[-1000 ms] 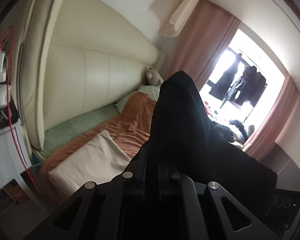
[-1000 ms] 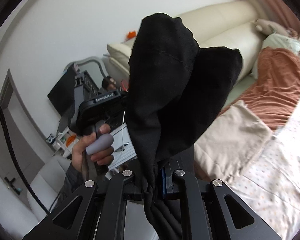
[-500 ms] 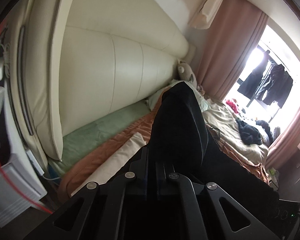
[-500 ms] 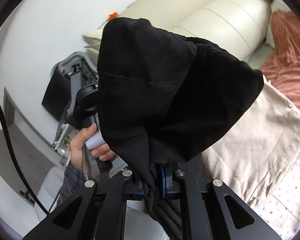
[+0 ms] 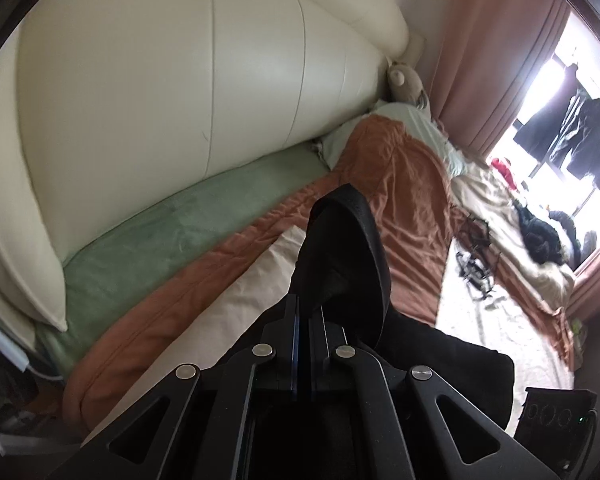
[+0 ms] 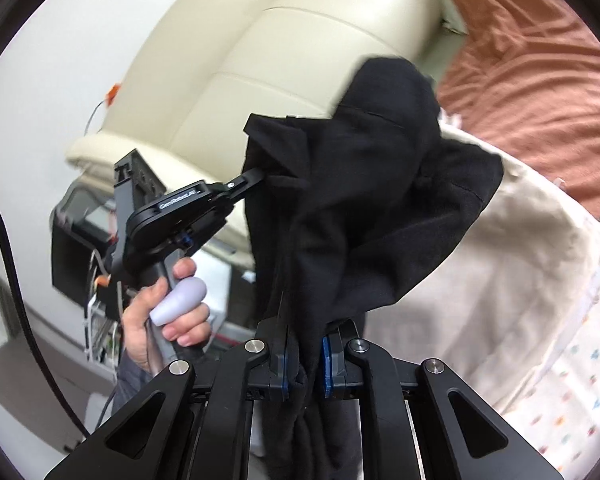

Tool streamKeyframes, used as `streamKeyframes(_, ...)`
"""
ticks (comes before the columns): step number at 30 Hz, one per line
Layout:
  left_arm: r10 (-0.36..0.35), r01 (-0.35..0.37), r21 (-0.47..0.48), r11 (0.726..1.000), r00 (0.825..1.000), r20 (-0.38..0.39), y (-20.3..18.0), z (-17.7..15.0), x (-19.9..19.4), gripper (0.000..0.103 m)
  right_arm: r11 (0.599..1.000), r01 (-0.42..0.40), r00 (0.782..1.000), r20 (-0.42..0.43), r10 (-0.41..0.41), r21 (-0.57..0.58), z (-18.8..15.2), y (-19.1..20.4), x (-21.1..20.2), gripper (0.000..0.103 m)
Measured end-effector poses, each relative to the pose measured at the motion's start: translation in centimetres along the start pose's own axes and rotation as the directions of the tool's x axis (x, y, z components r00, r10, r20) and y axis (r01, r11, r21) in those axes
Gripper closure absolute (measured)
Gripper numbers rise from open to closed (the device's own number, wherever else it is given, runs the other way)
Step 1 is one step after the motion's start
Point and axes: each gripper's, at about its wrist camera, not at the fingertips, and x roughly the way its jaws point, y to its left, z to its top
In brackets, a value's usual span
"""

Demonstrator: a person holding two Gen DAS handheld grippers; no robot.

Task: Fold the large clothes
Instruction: 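Lower the folded shirt onto the bed edge by the headboard with both grippers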

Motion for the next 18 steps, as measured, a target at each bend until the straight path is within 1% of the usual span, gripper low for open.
streamKeyframes(3, 0.088, -0.087, 0.029, 0.996, 0.995, -0.036, -0.1, -0.3, 2.6, 0.100, 0.997, 0.023, 1.000, 0.017, -0.025, 0.075, -0.2, -3.8, 0.8, 0.091)
streamKeyframes(5, 0.161, -0.159, 0.037, 0.987, 0.986, -0.049, 0.1, -0.8, 3.3, 0.098, 0.988, 0.062, 0.998, 0.017, -0.065, 0.139, -0.4, -7.1, 1.5, 0.091)
streamKeyframes(6, 0.183, -0.181, 0.044, 0.983, 0.981, -0.058, 0.3, -1.3, 3.2, 0.096, 0.980, 0.092, 0.995, 0.009, -0.095, 0.176, -1.0, -8.7, 1.7, 0.091)
streamKeyframes(7, 0.186, -0.184, 0.039, 0.982, 0.980, -0.072, 0.6, -1.9, 2.8, 0.090, 0.975, 0.100, 0.995, 0.004, -0.103, 0.197, -1.1, -10.0, 2.0, 0.091)
streamKeyframes(9, 0.189, -0.186, 0.036, 0.982, 0.978, -0.092, 1.5, -3.1, 2.0, 0.083, 0.973, 0.079, 0.997, 0.002, -0.082, 0.215, -1.9, -11.2, 1.9, 0.091)
streamKeyframes(11, 0.210, -0.208, 0.036, 0.977, 0.974, -0.079, 2.6, -4.7, 0.5, 0.068, 0.977, 0.086, 0.996, 0.004, -0.089, 0.197, -2.2, -11.0, 1.9, 0.091)
streamKeyframes(12, 0.226, -0.224, 0.029, 0.974, 0.971, -0.073, 3.1, -5.7, -0.7, 0.047, 0.977, 0.094, 0.995, 0.006, -0.097, 0.192, -2.3, -10.7, 1.8, 0.091)
streamKeyframes(13, 0.230, -0.230, 0.018, 0.973, 0.971, -0.062, 3.4, -6.5, -1.7, 0.032, 0.977, 0.100, 0.995, 0.007, -0.103, 0.190, -2.2, -10.5, 1.9, 0.091)
streamKeyframes(15, 0.227, -0.227, 0.006, 0.974, 0.973, -0.029, 3.6, -8.2, -4.0, 0.025, 0.977, 0.116, 0.993, 0.006, -0.120, 0.181, -2.1, -9.8, 2.0, 0.091)
streamKeyframes(16, 0.226, -0.226, 0.005, 0.974, 0.974, -0.019, 3.9, -8.9, -4.8, 0.024, 0.976, 0.123, 0.992, 0.004, -0.126, 0.178, -2.0, -9.7, 2.1, 0.091)
streamKeyframes(18, 0.227, -0.227, -0.020, 0.974, 0.974, -0.007, 4.8, -10.4, -6.5, 0.017, 0.975, 0.129, 0.991, 0.002, -0.132, 0.179, -1.7, -9.6, 2.1, 0.091)
